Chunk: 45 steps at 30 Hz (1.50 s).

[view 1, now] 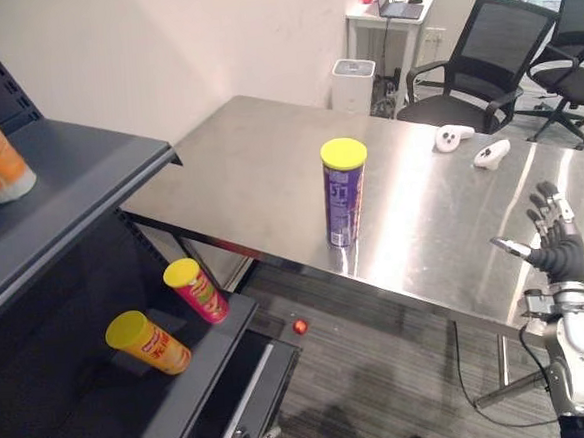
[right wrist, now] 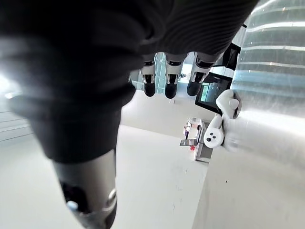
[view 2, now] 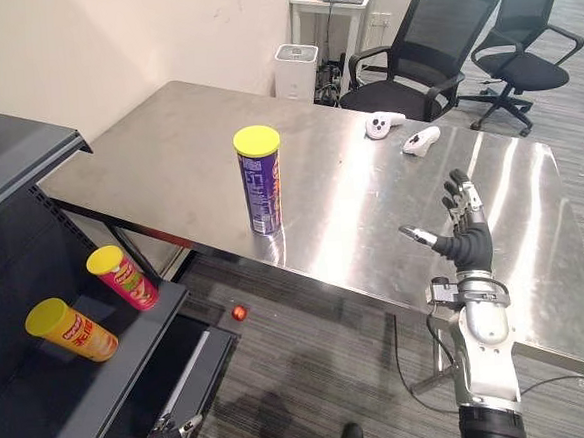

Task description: Put the gum and the chips on the shelf.

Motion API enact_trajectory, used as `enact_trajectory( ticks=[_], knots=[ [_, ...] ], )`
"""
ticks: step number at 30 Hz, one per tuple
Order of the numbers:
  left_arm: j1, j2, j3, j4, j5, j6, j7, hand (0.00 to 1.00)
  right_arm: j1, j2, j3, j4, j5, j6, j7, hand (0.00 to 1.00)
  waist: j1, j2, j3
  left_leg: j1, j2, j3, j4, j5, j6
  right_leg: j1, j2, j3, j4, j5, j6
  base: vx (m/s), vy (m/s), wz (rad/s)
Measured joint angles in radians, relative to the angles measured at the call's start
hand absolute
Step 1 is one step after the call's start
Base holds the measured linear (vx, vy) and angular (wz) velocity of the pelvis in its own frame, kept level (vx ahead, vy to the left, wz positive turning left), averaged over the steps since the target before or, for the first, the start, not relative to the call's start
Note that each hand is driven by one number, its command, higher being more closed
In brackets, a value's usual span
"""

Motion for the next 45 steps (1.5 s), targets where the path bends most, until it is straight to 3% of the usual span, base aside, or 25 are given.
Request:
enact_trajectory(
  ticks=[10,32,45],
  knots=[
    [-0.006,0.000,-0.002,-0.011,0.000,-0.005,0.001,0.00,-0.078,0.000,0.116,0.010,-0.001,0.000,0.002,0.00,0.017,0.002,0.019,-0.003,0.001,-0.006,0.001,0.002,0.003,0.002,0.001,-0.006,0.000,0.000,0.000,0.00,-0.002,0.01],
    [-0.018,0.002,0.001,-0.023,-0.001,-0.016,0.002,0.00,-0.198,0.000,0.204,0.080,-0.011,0.004,-0.015,0.00,0.050,-0.008,0.044,-0.007,0.000,-0.040,-0.001,0.009,0.008,0.020,-0.001,-0.039,0.000,0.000,0.000,-0.01,-0.004,0.04],
    [-0.017,0.021,0.000,-0.032,-0.001,-0.015,0.003,0.00,-0.266,0.001,0.307,0.119,-0.011,0.014,0.000,0.00,0.054,-0.026,0.055,-0.017,0.000,-0.057,-0.002,0.014,0.008,0.020,-0.001,-0.055,0.000,0.000,0.000,0.00,-0.002,0.03]
  ],
)
